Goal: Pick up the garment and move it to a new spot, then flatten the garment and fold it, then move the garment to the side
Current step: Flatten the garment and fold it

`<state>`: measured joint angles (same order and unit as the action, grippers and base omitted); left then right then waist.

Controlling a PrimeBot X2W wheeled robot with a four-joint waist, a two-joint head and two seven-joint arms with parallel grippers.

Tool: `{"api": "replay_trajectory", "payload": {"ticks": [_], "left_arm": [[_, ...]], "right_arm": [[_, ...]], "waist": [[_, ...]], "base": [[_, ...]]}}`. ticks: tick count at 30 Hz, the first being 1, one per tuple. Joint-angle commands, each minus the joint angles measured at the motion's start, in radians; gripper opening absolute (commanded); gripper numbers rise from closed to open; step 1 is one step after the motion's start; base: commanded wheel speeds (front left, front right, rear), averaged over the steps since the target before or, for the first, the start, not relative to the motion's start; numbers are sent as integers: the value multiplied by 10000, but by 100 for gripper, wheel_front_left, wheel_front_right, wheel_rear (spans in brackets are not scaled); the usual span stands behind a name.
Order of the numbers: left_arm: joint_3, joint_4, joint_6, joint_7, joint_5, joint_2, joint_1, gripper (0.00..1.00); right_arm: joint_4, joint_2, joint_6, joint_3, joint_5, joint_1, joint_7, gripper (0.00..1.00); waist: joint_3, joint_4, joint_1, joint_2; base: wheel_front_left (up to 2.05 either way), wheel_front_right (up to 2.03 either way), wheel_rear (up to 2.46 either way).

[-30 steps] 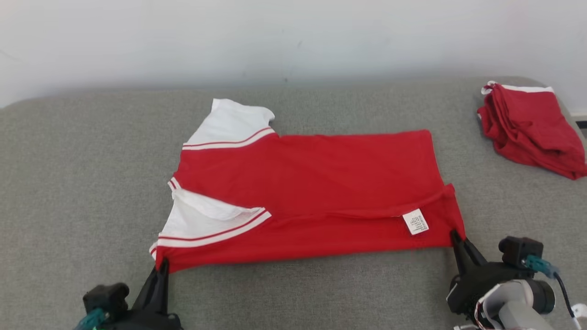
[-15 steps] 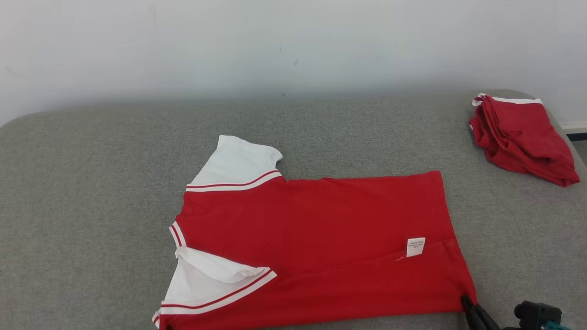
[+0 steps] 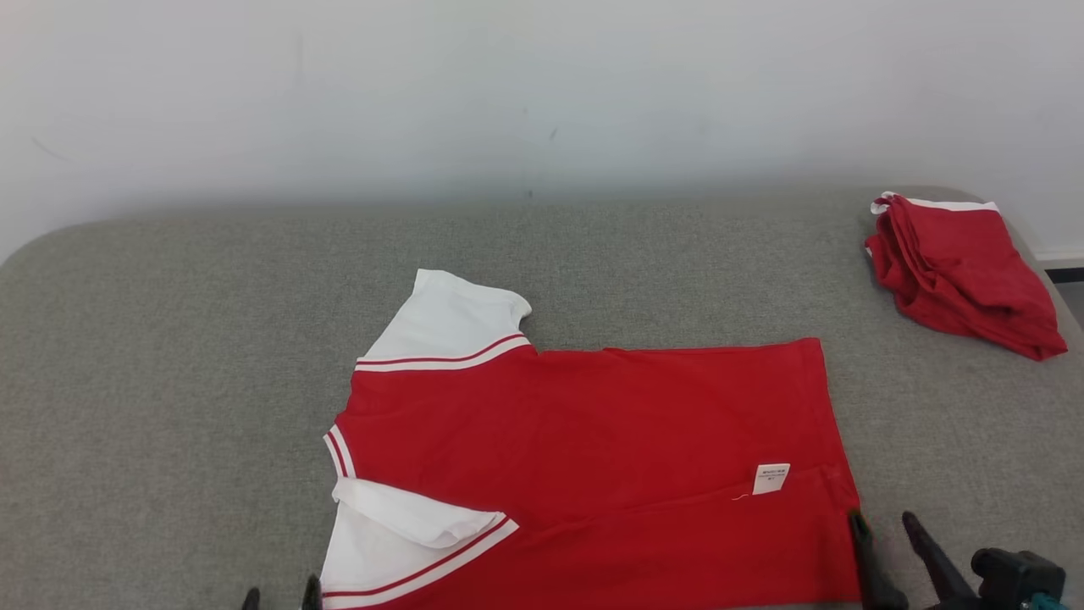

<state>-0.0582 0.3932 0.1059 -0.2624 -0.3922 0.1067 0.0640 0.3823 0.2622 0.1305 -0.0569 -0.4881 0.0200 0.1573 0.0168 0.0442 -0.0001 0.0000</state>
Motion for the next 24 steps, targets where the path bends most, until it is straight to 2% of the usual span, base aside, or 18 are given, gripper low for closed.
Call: {"api": "replay_trajectory", "payload": {"ticks": [1,4,6,11,12,18,24], "left_arm": [[82,-172,47,-31,162,-30,74,100],[587,-970,30,-33,564,-114,166,100],[780,-1646,-95,-31,1362,-60,185,100],[1238,-2725,-392,-33,2536,-280,232,100],[1269,-2790,-431,-33,2724,-304,228,100],[1418,-2946,-523,-33,3213,-456,148,100],[1250,-2517,-470,-33,3367,-528,431,100]], "right_arm": [[-89,-27,9,31,78,-39,144,100],[-434,-154,9,161,379,-158,570,100],[-624,-249,9,255,478,-191,765,100],[-905,-435,9,257,902,-309,1041,100],[-943,-395,9,214,1206,-322,1077,100],[-1670,-1085,9,511,2294,-55,1078,100],[-1865,-1450,9,119,3337,407,1080,100]], "waist": [[-13,-6,1,0],[-49,-6,1,0],[-72,3,1,0],[-100,27,1,0],[-95,21,1,0],[-23,-15,1,0],[20,-42,1,0]], "base": [[0,0,0],[0,0,0],[0,0,0],[0,0,0],[0,0,0],[0,0,0],[0,0,0]]}}
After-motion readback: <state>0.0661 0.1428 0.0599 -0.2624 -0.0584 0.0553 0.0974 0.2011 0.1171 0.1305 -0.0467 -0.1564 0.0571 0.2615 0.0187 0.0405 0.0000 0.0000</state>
